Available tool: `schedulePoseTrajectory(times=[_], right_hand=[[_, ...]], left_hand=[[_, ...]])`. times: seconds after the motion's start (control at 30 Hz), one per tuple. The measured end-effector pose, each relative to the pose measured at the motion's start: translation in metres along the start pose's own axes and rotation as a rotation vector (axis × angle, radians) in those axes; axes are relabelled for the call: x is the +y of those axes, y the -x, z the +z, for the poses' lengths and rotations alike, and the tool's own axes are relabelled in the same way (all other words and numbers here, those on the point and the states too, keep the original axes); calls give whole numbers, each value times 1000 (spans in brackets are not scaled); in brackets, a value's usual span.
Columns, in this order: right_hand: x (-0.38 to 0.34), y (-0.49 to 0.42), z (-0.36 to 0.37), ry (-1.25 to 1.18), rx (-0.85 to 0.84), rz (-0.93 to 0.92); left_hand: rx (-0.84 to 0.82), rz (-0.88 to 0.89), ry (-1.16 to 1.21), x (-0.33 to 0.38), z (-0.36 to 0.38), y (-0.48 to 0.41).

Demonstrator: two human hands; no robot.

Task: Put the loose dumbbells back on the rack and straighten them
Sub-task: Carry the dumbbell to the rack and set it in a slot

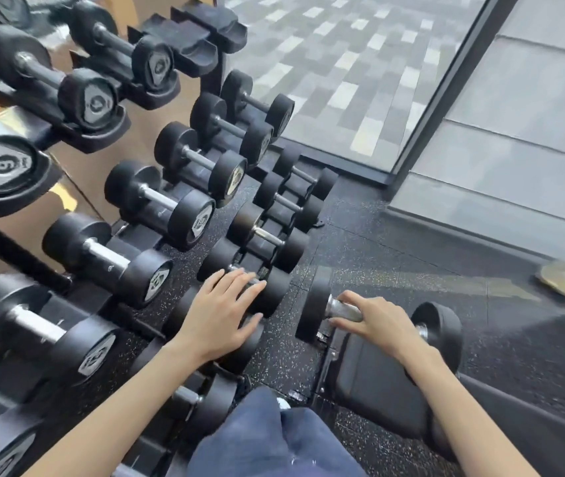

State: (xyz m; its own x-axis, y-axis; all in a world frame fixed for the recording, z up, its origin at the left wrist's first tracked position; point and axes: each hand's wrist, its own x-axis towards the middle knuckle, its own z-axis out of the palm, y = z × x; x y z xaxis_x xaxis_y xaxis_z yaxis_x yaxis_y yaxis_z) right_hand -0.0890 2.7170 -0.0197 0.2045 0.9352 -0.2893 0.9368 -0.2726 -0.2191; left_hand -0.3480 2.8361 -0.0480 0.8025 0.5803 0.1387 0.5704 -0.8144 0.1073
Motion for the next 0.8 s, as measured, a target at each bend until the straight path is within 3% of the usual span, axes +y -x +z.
schedulePoseTrajectory(times=[0.4, 0.8], right_hand=[[54, -75, -22, -68, -18, 62], [102, -231, -89, 4, -66, 62]], left_hand=[[-37, 39, -15, -22, 20, -112], [-13, 80, 28, -89, 38, -290]])
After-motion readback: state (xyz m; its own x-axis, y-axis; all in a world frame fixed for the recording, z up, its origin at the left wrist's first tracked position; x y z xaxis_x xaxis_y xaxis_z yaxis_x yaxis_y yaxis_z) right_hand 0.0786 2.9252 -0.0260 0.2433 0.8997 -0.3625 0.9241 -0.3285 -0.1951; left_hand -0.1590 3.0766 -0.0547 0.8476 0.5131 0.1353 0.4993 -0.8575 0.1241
